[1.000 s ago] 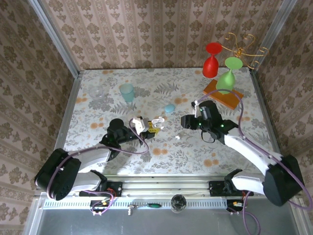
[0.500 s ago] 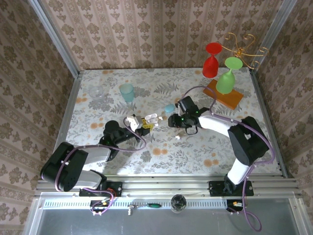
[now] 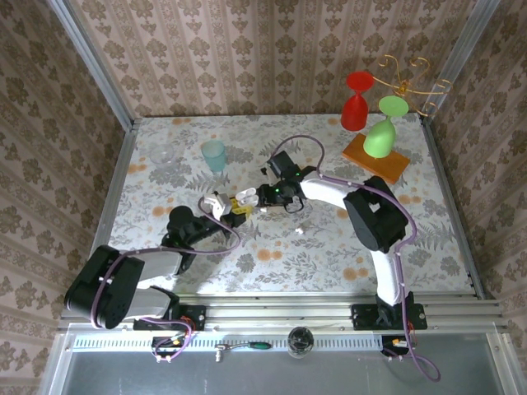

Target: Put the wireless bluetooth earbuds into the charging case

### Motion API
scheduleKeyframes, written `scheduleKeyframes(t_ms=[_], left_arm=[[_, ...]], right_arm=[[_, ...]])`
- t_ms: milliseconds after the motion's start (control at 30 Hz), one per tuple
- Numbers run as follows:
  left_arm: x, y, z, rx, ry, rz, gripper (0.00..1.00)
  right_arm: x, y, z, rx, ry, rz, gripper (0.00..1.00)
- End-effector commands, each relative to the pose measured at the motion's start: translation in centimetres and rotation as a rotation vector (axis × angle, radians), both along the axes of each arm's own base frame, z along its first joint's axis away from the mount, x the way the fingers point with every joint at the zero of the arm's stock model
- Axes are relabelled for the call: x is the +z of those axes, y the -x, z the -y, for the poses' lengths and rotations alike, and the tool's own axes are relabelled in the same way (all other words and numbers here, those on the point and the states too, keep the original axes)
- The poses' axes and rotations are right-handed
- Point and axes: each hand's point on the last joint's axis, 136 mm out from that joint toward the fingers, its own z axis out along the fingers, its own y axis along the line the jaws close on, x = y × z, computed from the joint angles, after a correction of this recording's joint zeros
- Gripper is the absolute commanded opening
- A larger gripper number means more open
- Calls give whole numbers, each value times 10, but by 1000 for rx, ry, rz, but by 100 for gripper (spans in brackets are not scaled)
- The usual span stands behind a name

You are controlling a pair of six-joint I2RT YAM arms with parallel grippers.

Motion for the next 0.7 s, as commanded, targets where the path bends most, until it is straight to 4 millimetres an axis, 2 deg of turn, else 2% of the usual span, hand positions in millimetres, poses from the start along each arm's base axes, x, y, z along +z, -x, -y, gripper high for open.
scheduleKeyframes(t_ms=[0, 233, 467, 567, 667], left_arm=[[7, 2, -3, 5, 7, 20, 0], [7, 4, -4, 6, -4, 22, 0], [6, 4, -4, 5, -7, 20, 0], [5, 4, -4, 5, -7, 21, 0], [7, -2, -7, 43, -2, 21, 0]], right_arm=[[-10, 8, -11, 72, 21, -38, 49], [-27, 9, -15, 90, 44, -69, 49], [-18, 24, -6, 100, 45, -80, 49], [-13, 37, -12, 165, 1, -86, 49], [-19, 34, -11, 161, 25, -80, 50]])
